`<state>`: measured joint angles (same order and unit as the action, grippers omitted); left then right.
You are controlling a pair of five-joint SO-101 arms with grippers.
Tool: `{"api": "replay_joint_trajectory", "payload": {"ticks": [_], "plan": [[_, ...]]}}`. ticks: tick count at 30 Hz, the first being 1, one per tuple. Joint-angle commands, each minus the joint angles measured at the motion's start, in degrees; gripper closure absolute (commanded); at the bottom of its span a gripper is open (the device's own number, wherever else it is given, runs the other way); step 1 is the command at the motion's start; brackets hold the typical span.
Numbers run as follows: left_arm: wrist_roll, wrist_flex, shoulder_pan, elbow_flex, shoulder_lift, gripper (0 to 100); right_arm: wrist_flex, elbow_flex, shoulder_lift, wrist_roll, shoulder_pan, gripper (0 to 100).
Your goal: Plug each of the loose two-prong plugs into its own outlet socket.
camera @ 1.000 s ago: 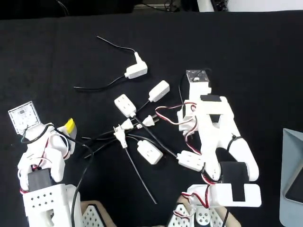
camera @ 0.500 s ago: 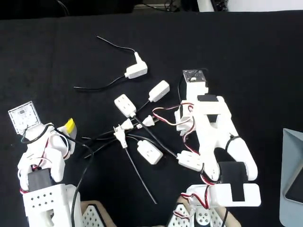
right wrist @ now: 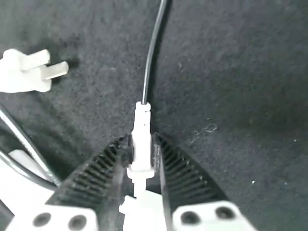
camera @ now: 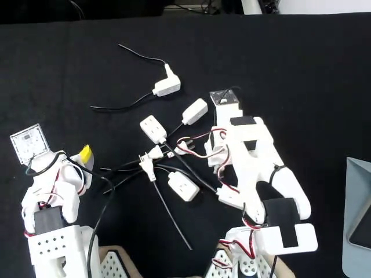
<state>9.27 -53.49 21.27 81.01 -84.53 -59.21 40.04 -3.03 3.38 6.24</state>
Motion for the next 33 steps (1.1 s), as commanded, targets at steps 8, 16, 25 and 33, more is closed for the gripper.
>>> {"api": "replay_joint_trajectory", "payload": {"ticks": [8, 16, 25, 33], "plan": [[-0.44, 1.23, 0.57, -0.31, -0.53, 75, -4.22, -0.57, -0.13, -0.35, 1.14, 92.0], [-0.44, 1.23, 0.57, -0.31, -0.53, 75, -4.57, -0.40, -0.13, -0.35, 1.14, 92.0], [-0.44, 1.23, 0.57, -0.31, -0.53, 75, -5.98, -0.40, -0.13, 0.00, 1.14, 98.5], [-0.44, 1.23, 0.57, -0.31, -0.53, 75, -14.51, -6.55, -1.63, 0.09, 1.14, 98.7]]}}
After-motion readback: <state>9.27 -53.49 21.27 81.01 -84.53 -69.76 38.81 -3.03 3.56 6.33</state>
